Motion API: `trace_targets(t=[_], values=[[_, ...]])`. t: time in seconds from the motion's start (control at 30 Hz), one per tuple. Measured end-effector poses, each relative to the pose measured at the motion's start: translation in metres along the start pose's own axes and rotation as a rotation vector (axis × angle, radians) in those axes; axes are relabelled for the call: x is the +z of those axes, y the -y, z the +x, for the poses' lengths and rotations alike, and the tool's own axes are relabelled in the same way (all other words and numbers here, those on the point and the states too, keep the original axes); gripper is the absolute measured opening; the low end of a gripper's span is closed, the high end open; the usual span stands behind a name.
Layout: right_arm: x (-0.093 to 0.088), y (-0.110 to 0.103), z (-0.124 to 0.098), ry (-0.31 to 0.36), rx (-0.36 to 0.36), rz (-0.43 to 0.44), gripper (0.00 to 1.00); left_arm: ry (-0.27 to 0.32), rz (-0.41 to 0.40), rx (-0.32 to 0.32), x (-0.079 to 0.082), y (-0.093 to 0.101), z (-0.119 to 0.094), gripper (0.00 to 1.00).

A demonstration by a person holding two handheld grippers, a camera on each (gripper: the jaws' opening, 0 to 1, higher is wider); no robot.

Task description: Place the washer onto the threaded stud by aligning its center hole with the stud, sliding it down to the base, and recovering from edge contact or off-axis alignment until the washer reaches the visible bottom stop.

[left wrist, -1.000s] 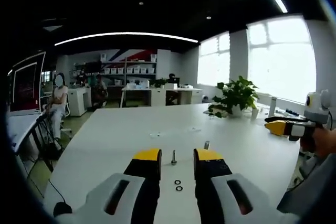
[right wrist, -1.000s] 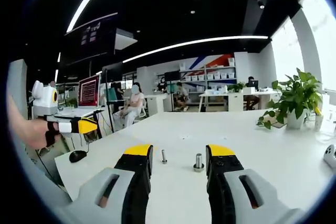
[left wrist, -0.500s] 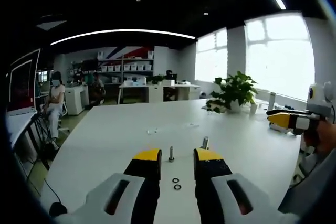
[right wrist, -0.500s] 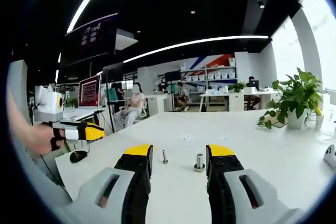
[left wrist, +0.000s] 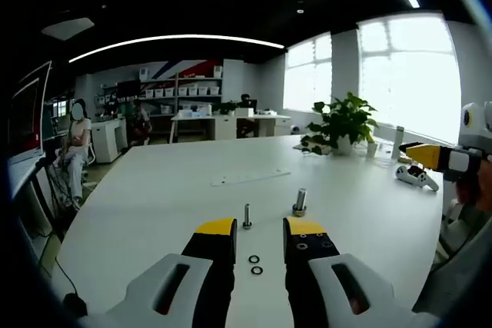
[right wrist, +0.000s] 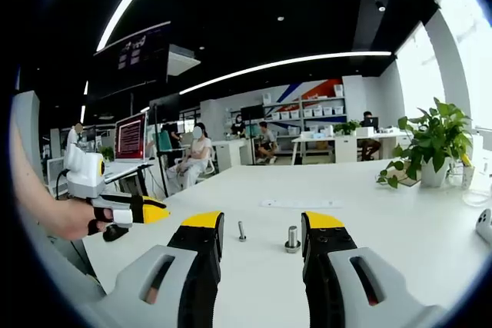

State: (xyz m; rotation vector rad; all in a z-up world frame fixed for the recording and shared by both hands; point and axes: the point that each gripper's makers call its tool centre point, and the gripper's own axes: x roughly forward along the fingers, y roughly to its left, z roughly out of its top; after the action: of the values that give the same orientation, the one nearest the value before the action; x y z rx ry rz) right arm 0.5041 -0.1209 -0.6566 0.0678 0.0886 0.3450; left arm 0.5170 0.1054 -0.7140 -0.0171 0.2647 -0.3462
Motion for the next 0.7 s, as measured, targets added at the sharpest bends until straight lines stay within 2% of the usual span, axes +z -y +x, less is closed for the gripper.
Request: trace_targets(t=[0.2,0.7], values=[[0.001,0.0,0.0,0.005,-0.001,0.008,0.42,-0.024,-0.006,0.001,-0.011,0.002,0.011,0.22],[0.001,0.002,0.001,0.007,-0.011,0.038,0.42,-0.042,-0.007,0.019,-0.026,0.009,0.028,0.22]])
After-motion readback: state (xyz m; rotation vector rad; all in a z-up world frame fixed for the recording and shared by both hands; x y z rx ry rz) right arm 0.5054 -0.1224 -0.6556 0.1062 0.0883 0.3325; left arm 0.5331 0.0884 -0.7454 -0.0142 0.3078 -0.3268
